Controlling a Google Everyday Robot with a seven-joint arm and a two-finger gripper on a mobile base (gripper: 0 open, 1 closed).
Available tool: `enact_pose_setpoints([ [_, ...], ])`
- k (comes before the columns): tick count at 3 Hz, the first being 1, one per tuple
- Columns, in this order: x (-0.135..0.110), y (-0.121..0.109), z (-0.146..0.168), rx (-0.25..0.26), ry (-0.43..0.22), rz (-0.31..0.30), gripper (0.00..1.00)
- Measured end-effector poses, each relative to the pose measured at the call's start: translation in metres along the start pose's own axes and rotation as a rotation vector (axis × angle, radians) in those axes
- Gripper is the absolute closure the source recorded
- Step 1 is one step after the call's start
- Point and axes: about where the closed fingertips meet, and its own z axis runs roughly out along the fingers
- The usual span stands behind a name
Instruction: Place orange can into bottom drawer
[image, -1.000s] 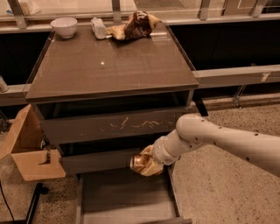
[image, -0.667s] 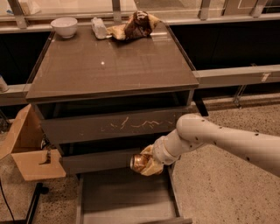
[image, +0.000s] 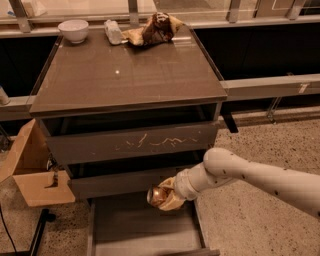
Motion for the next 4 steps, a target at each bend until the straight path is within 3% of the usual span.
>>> enact_pose_setpoints([
  [2,0.036,0.011,0.054,-0.021,-0.087,-0.006,1.0],
  [4,0.071,0.02,0.11,-0.022,-0.008,-0.013,1.0],
])
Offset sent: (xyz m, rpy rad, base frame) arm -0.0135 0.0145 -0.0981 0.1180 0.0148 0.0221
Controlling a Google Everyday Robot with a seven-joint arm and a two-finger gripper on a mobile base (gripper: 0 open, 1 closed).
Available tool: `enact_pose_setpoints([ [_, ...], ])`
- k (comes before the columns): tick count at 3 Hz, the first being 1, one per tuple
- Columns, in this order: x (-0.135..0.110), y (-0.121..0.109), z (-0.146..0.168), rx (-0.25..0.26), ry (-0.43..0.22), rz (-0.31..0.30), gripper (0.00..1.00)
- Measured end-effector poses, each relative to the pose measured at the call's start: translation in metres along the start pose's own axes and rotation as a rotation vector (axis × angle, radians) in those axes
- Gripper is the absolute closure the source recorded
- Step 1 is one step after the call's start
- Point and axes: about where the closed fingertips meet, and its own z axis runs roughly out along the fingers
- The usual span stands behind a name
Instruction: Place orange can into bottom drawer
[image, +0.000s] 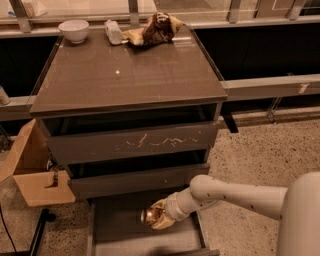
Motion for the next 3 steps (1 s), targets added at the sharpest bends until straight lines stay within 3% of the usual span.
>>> enact_pose_setpoints([
  [1,0.023,-0.001,0.036,-0.016,0.069,0.006,1.0],
  [3,0.036,-0.007,0.046,-0.025,0.045,-0.023,1.0],
])
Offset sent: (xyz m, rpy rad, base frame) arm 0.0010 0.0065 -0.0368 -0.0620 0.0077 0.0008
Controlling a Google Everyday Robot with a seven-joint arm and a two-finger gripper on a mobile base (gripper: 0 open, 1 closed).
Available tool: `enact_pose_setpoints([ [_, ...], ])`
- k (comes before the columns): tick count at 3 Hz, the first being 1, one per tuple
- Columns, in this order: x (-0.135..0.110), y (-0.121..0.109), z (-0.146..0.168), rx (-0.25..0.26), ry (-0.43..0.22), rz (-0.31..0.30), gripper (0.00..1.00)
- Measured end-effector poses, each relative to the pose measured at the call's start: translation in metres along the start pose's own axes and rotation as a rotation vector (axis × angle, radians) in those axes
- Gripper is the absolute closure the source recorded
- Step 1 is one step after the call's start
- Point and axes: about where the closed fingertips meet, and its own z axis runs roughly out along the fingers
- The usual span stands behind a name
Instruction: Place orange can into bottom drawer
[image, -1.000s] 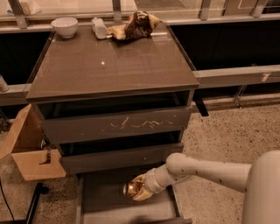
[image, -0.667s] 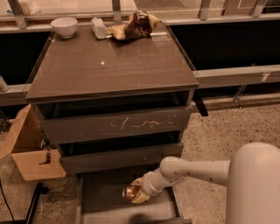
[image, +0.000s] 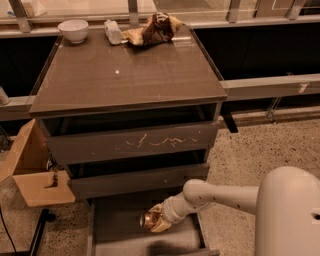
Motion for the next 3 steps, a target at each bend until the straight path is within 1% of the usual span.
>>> enact_pose_setpoints([
  [1,0.028,-0.015,0.023,-0.019,-0.03,-0.056,1.0],
  [2,0.05,-0.027,0.041,-0.033,-0.033,-0.086,1.0],
  [3,0.066,-0.035,0.052,-0.032,0.0,-0.103,1.0],
])
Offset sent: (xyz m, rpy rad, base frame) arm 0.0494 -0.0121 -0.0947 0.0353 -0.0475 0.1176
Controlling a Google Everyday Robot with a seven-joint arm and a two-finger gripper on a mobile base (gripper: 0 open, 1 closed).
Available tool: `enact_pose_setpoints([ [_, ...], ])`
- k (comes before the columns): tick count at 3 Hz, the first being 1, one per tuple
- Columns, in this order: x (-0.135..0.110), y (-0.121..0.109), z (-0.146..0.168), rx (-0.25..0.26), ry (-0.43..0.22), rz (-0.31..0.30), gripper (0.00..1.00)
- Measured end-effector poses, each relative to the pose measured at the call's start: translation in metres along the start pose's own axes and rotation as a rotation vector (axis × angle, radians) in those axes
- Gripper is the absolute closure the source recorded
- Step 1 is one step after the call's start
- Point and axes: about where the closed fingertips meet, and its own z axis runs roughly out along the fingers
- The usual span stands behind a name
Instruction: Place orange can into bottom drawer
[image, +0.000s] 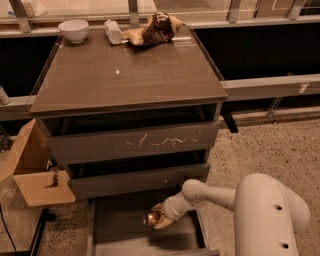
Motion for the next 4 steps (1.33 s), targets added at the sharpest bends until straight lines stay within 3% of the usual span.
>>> enact_pose_setpoints([
  [4,-0.001,0.033,0.019,-0.047,0.157,-0.073,1.0],
])
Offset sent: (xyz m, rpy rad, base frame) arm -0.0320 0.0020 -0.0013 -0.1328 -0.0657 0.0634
